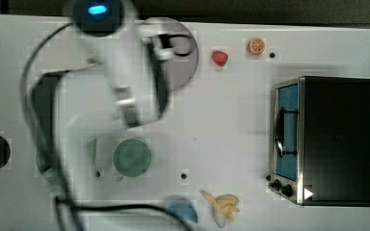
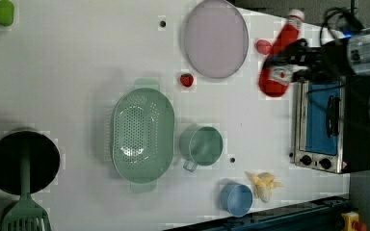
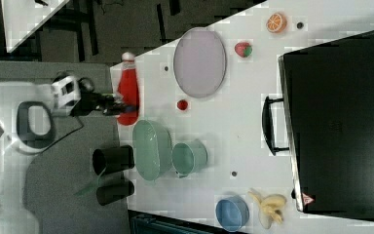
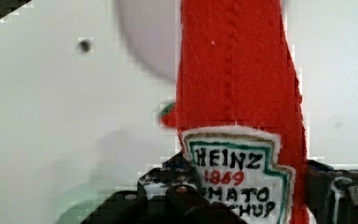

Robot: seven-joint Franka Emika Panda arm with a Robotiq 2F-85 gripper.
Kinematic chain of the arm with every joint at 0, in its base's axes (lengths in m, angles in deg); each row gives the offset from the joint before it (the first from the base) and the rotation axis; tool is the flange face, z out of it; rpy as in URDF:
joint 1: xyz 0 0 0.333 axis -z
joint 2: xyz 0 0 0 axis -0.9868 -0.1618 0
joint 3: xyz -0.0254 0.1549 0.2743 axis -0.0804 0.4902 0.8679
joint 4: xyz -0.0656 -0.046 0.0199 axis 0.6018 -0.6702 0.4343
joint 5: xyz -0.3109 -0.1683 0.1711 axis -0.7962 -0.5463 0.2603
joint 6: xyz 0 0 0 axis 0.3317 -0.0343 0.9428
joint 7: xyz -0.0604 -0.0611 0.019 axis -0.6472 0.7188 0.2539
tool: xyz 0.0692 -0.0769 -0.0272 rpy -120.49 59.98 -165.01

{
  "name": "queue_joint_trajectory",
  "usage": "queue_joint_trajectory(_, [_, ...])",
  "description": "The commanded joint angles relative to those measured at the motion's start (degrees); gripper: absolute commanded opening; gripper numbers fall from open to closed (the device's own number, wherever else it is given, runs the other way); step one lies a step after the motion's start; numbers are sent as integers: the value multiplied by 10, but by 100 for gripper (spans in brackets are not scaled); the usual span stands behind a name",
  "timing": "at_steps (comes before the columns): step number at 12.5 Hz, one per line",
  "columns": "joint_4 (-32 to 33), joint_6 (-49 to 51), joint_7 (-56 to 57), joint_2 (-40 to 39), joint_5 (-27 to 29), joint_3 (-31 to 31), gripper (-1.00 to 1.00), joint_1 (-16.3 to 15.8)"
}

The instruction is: Pick ketchup from strainer and place it on the table

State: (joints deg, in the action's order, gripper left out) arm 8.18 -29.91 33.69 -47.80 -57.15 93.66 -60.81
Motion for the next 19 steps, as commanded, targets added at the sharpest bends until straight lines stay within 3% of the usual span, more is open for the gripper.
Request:
queue_joint_trajectory(1, [-2,13,127,5,-8,-39,19,21])
queue_joint_trajectory(7, [63,-3,147,5,-19,-96,19,23])
queue_joint_trajectory(14, [207,-138,146,-6,-44,-118,19,23])
queue_joint_trajectory(19, [259,-256,146,-54,-44,-137,19,23])
